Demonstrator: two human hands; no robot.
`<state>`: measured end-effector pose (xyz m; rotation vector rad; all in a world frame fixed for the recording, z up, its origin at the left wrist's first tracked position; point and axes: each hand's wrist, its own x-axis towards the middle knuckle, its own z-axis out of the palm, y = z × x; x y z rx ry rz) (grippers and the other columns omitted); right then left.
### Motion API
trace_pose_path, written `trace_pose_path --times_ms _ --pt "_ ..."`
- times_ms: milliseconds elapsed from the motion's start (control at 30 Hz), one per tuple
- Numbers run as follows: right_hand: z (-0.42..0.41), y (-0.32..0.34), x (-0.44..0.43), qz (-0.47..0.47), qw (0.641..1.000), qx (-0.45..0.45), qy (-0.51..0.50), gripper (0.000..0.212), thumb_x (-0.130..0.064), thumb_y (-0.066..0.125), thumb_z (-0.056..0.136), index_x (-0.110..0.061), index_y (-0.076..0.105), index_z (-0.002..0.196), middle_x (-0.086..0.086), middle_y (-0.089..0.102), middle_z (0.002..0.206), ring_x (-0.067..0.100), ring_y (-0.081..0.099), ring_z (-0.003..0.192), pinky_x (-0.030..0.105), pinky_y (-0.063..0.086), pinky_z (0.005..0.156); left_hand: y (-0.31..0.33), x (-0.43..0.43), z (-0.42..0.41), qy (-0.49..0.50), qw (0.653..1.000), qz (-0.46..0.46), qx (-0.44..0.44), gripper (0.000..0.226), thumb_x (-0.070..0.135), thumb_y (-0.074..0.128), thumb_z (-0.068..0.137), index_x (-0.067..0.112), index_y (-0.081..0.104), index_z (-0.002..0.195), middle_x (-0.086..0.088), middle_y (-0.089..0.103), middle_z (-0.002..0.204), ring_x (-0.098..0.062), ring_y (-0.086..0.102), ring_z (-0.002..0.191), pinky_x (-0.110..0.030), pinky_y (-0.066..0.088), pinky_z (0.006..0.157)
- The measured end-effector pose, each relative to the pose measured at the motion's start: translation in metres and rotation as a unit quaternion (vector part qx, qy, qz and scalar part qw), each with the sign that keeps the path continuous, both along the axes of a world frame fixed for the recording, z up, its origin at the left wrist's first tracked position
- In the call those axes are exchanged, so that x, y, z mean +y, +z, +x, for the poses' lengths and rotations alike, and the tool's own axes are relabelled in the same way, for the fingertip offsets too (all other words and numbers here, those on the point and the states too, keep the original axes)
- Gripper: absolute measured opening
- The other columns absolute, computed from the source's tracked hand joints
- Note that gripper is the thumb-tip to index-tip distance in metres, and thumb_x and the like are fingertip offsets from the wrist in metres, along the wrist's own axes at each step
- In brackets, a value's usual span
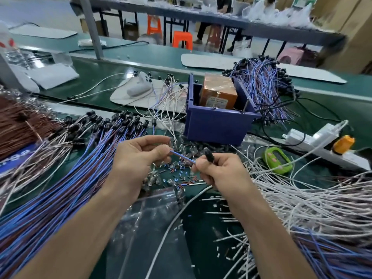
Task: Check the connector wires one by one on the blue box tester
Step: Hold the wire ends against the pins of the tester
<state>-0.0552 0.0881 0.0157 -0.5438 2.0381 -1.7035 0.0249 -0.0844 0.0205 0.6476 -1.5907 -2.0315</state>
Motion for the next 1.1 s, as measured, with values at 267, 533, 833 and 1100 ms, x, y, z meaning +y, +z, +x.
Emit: trace_pose_path --times_ms 267,533,833,1100 --pt "0.002 -0.002 0.003 -0.063 0.997 0.006 -0.047 0.035 -0.011 0.063 0.098 -0.023 0.077 0.068 -0.003 0.053 0.05 0.004 0.043 0.046 0.009 0.034 0.048 0.001 -0.022 0.012 0.146 0.956 -0.242 -0.075 0.019 0.019 0.079 0.088 0.037 0.081 0.09 0.02 0.076 0.077 -0.001 0.072 0.072 -0.018 0.056 0.072" --pt "0.013 0.002 0.0 -0.066 0.996 -0.041 0.035 0.035 -0.018 0.061 0.098 -0.023 0.071 0.065 0.001 0.054 0.05 0.005 0.043 0.045 0.01 0.033 0.047 0.006 0.03 0.008 -0.094 0.99 -0.102 -0.006 0.022 -0.004 0.077 0.079 0.015 0.085 0.085 -0.007 0.081 0.086 -0.011 0.075 0.079 -0.017 0.056 0.073" --pt "0.022 0.003 0.002 -0.041 0.989 0.138 -0.022 0.004 -0.02 0.081 0.078 -0.021 0.077 0.078 -0.001 0.074 0.072 0.021 0.071 0.071 0.034 0.059 0.069 0.001 0.027 0.009 -0.066 0.995 -0.074 0.002 0.031 0.032 0.086 0.054 0.008 0.082 0.074 -0.012 0.077 0.074 -0.012 0.07 0.066 -0.018 0.055 0.065" --pt "0.022 0.002 -0.006 -0.059 0.993 0.08 -0.064 0.001 -0.021 0.077 0.08 -0.021 0.077 0.079 0.008 0.075 0.074 0.035 0.069 0.078 0.043 0.06 0.078 0.005 0.028 0.009 -0.05 0.995 -0.087 -0.007 0.021 0.034 0.085 0.058 0.019 0.083 0.072 -0.007 0.077 0.071 -0.01 0.069 0.063 -0.019 0.055 0.064"
